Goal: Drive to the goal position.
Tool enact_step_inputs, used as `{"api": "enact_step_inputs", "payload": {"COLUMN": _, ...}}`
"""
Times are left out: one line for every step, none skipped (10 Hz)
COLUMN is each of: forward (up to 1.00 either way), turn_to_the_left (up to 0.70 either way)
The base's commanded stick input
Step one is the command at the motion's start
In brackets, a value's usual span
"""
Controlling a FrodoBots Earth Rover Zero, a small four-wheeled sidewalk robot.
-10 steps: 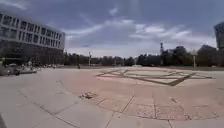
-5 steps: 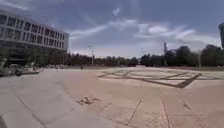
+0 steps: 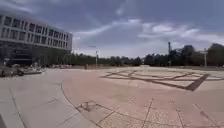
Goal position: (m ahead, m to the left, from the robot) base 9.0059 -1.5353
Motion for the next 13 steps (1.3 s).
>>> {"api": "enact_step_inputs", "payload": {"forward": 0.60, "turn_to_the_left": 0.00}}
{"api": "enact_step_inputs", "payload": {"forward": 0.60, "turn_to_the_left": 0.00}}
{"api": "enact_step_inputs", "payload": {"forward": 0.60, "turn_to_the_left": 0.00}}
{"api": "enact_step_inputs", "payload": {"forward": 0.60, "turn_to_the_left": 0.00}}
{"api": "enact_step_inputs", "payload": {"forward": 0.60, "turn_to_the_left": 0.04}}
{"api": "enact_step_inputs", "payload": {"forward": 0.60, "turn_to_the_left": 0.13}}
{"api": "enact_step_inputs", "payload": {"forward": 0.58, "turn_to_the_left": 0.14}}
{"api": "enact_step_inputs", "payload": {"forward": 0.56, "turn_to_the_left": 0.14}}
{"api": "enact_step_inputs", "payload": {"forward": 0.56, "turn_to_the_left": 0.14}}
{"api": "enact_step_inputs", "payload": {"forward": 0.56, "turn_to_the_left": 0.14}}
{"api": "enact_step_inputs", "payload": {"forward": 0.56, "turn_to_the_left": 0.14}}
{"api": "enact_step_inputs", "payload": {"forward": 0.56, "turn_to_the_left": 0.14}}
{"api": "enact_step_inputs", "payload": {"forward": 0.56, "turn_to_the_left": 0.14}}
